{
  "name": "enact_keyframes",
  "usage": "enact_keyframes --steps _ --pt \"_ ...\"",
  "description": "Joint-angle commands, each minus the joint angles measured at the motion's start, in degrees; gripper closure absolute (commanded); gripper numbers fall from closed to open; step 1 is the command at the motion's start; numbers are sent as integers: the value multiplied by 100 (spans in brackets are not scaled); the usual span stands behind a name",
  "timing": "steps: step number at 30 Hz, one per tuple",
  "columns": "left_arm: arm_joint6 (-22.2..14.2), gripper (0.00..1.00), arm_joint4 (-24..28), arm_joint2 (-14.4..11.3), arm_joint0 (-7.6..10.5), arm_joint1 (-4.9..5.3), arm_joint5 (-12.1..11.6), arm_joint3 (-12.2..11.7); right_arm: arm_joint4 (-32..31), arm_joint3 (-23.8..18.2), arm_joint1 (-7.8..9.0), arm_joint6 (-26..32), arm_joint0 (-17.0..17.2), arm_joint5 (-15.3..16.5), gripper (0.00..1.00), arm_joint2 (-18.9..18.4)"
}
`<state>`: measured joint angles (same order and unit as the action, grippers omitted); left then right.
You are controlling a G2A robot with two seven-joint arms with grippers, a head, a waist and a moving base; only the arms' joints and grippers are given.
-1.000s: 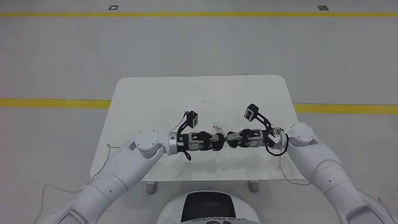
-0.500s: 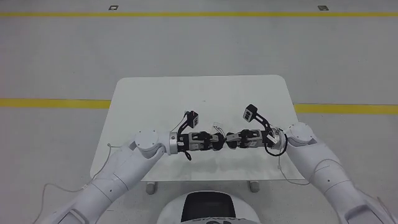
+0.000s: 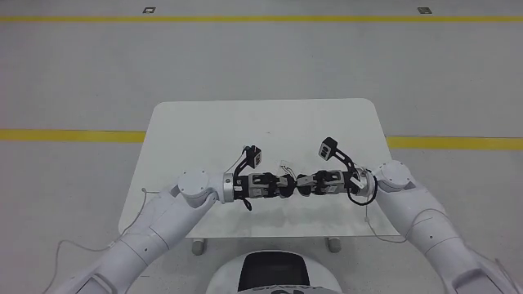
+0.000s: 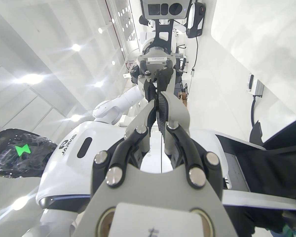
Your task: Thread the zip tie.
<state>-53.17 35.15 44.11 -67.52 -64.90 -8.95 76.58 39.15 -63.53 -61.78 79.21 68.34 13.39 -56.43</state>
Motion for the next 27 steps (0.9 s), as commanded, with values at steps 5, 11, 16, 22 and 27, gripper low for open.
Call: enact_keyframes --steps 5,11,16,22,27 --pt "-5 94 10 -17 15 -5 7 -10 -5 8 -9 12 1 -8 100 -6" --pt "1 94 25 -26 28 -9 4 -28 -23 23 -18 26 -1 -15 100 -7" --pt "11 95 50 -23 29 -11 -15 -49 -23 29 -24 24 2 4 100 -16" --pt "6 94 85 -20 32 -12 -26 -75 -29 34 -31 43 3 13 100 -25" --pt "-13 94 85 -28 40 -13 -22 -88 -41 37 -39 43 0 3 100 -19"
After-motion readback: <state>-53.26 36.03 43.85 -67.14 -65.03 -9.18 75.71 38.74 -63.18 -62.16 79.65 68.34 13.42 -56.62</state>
